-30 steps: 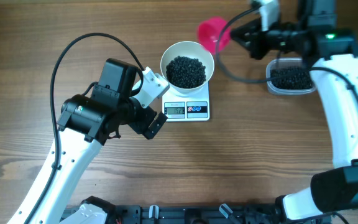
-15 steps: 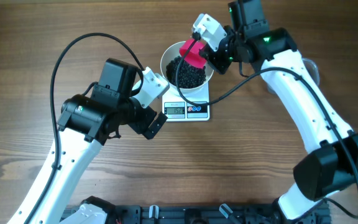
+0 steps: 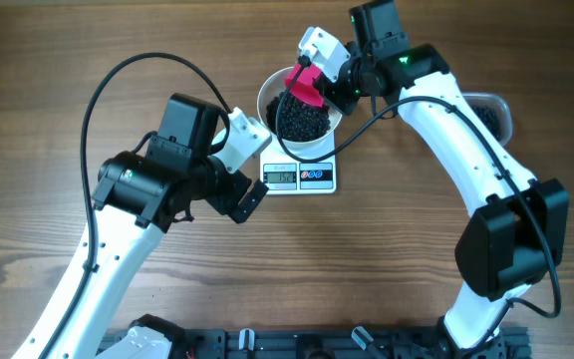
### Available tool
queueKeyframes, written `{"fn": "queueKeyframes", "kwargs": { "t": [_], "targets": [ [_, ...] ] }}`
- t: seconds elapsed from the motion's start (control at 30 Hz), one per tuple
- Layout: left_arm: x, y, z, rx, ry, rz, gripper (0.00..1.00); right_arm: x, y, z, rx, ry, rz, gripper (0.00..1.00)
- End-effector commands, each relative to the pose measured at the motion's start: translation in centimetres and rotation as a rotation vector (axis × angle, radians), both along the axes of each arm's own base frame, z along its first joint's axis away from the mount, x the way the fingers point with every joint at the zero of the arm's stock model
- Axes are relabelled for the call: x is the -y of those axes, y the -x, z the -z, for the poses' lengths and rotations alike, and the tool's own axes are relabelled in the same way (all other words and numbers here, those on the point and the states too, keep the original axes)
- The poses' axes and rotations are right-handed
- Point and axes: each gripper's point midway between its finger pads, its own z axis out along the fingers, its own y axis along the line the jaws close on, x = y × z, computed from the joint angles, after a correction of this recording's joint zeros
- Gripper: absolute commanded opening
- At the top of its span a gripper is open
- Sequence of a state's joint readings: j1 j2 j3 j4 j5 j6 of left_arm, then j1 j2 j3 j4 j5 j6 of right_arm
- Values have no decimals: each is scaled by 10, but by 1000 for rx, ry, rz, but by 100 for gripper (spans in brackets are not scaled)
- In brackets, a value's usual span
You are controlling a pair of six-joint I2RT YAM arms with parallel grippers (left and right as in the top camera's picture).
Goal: Scoop item into bowl and weigh 150g on scale
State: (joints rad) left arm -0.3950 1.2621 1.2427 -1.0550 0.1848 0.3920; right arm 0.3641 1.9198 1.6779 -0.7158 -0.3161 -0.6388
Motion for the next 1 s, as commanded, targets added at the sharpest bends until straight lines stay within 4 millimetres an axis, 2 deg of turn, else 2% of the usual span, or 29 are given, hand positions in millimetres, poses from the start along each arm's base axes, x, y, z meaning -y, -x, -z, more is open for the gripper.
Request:
{"fn": "queueKeyframes", "kwargs": {
  "t": [0.0,0.23,0.47,0.6,0.8,0.97],
  "targets": [
    [0,2,0,1,3,17,100,-6,3,15,-4,32,-46,4],
    [0,2,0,2,2,17,100,-8,17,24,-57,55,-61,4],
    [0,2,0,1,3,17,100,-9,20,24,-89,35,-36,4],
    [0,2,0,1,3,17,100,-17,26,14,-109,-24,-50,4],
    [0,2,0,1,3,18,100,-17,27,13,-131,-43,-16,4],
    [0,2,0,2,3,17,100,-17,30,4,-179,-133,-11,4]
  ]
}}
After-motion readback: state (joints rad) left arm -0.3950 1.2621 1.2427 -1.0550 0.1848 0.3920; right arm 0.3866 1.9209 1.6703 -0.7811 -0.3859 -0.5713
